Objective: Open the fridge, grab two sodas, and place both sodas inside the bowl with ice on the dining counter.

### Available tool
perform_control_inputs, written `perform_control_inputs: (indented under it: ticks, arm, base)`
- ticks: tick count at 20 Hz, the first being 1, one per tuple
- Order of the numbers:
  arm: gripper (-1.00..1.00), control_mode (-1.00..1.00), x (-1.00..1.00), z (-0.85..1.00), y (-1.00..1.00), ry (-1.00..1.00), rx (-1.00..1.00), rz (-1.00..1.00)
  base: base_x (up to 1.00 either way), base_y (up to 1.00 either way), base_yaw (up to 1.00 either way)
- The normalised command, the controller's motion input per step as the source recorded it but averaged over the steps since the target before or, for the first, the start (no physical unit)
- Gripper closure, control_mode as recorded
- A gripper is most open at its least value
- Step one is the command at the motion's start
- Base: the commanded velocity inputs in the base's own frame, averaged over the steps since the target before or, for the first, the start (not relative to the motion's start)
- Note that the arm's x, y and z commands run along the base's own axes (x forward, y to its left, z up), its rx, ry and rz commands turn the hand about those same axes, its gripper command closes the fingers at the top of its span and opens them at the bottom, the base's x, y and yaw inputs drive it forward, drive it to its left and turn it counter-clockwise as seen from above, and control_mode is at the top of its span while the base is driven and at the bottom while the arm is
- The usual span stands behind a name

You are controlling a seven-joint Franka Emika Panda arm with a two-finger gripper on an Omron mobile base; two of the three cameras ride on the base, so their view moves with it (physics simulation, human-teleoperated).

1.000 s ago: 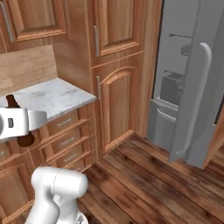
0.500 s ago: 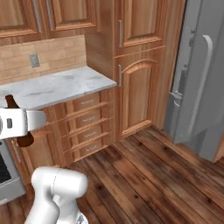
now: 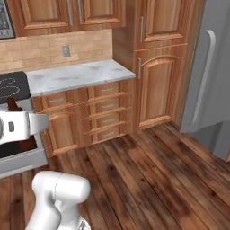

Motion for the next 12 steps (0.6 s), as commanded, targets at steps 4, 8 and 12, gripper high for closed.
perform_control_inputs:
  ticks: [4, 8, 12]
  arm:
    - [1.0, 1.0, 0.0, 0.0, 0.0, 0.0, 0.0, 0.0]
    - [1.0, 1.0, 0.0, 0.0, 0.0, 0.0, 0.0, 0.0]
    - [1.0, 1.0, 0.0, 0.0, 0.0, 0.0, 0.0, 0.0]
  base:
    - [-1.0, -0.06, 0.33]
    - [-1.0, 0.0, 0.31]
    - [-1.0, 0.0, 0.28]
